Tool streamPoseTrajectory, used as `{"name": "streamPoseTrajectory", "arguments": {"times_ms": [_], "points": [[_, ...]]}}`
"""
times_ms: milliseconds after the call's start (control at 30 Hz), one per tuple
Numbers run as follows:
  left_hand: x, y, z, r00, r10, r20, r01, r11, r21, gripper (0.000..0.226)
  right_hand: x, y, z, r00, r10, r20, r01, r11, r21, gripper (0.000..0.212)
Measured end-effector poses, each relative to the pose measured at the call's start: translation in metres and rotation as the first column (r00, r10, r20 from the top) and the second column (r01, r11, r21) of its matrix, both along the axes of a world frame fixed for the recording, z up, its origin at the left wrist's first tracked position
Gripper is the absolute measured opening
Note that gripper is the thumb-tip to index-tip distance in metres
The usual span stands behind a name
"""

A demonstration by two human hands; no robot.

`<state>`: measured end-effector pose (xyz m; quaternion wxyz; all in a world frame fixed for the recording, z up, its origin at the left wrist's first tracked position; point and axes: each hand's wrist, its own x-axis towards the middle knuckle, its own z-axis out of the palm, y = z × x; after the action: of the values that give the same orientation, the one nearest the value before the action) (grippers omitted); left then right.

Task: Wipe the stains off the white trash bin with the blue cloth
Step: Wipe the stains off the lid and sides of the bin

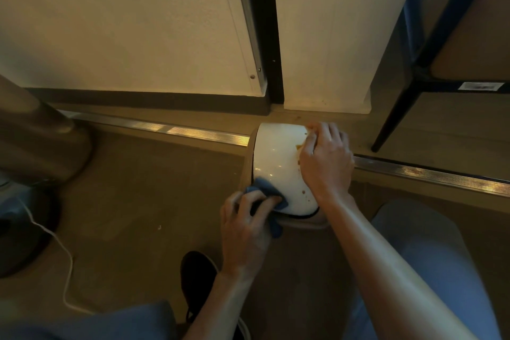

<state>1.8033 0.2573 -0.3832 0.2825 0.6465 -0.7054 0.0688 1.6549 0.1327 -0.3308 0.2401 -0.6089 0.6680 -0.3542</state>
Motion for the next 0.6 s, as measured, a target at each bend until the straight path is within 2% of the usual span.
{"name": "streamPoseTrajectory", "arguments": {"times_ms": [167, 267, 333, 433, 567, 600], "points": [[0.005, -0.021, 0.028, 0.952, 0.075, -0.298, -0.116, 0.986, -0.122, 0.026, 0.001, 0.0, -0.001, 1.0, -0.005, 0.003, 0.005, 1.0, 0.0, 0.031], [0.011, -0.042, 0.051, 0.916, 0.05, -0.399, -0.122, 0.98, -0.156, 0.027, 0.001, 0.0, -0.001, 1.0, -0.003, 0.009, 0.003, 1.0, -0.002, 0.033], [0.013, -0.059, 0.06, 0.899, 0.059, -0.434, -0.125, 0.984, -0.125, 0.026, 0.001, 0.0, -0.002, 1.0, -0.004, 0.012, 0.004, 1.0, -0.002, 0.031], [0.009, -0.079, 0.06, 0.889, 0.089, -0.45, -0.097, 0.995, 0.007, 0.028, 0.0, -0.001, -0.004, 1.0, -0.013, 0.006, 0.013, 1.0, -0.008, 0.029], [0.009, -0.078, 0.032, 0.966, -0.027, -0.256, 0.041, 0.998, 0.05, 0.033, 0.001, -0.001, -0.004, 1.0, -0.021, 0.0, 0.021, 0.999, -0.033, 0.03], [0.012, -0.077, 0.026, 0.963, -0.028, -0.267, 0.052, 0.995, 0.084, 0.036, 0.002, -0.001, -0.005, 1.0, -0.022, -0.001, 0.022, 0.999, -0.036, 0.03]]}}
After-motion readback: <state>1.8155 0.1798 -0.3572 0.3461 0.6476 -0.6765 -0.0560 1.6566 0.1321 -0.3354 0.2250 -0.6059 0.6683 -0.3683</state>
